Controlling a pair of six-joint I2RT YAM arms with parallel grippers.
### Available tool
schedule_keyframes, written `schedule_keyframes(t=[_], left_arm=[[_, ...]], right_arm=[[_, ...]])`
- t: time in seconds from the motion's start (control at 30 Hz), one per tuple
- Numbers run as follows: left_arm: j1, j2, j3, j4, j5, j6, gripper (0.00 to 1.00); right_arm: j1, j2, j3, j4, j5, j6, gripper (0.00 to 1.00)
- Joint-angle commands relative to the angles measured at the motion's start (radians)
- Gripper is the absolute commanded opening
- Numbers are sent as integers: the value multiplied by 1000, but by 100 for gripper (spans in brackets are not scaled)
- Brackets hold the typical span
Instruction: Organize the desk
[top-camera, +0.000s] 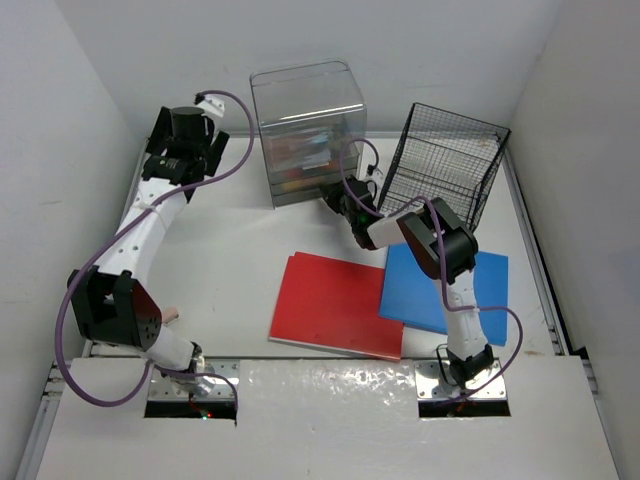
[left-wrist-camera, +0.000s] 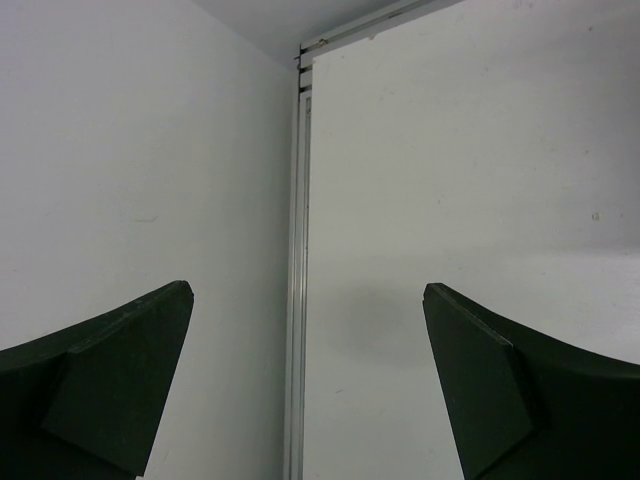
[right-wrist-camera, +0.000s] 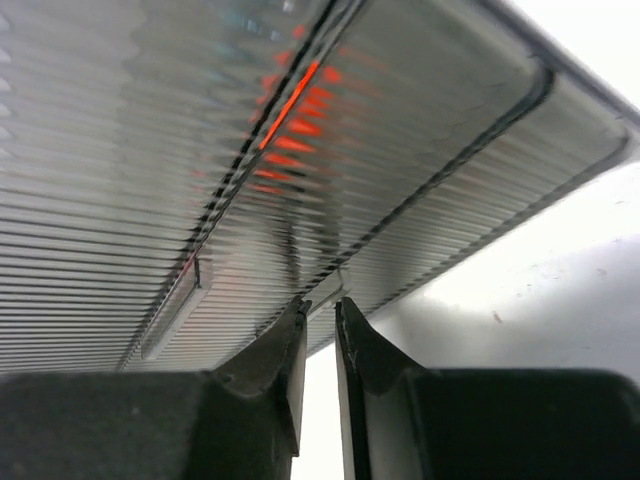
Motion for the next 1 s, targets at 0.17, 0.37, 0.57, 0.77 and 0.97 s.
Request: schedule_keyframes(t=[0.17,0.37,0.57,0.77,0.97], left_arm=[[7,-15,-11,70,-26,14,99],[7,-18,-18,71,-35,22,100],[7,-13,-26,81,-38,25,100],[7,-13,-34,87,-43,31,100],[7,-13,-41,93,-49,35,100]], right_arm=[[-12,4,-1,108,50,67,13],[-19,25,-8,167,61,84,13],[-25,13,-36,237,84,82,11],[-28,19,-34,231,81,88,0],[-28,19,-25,191,69,78,0]])
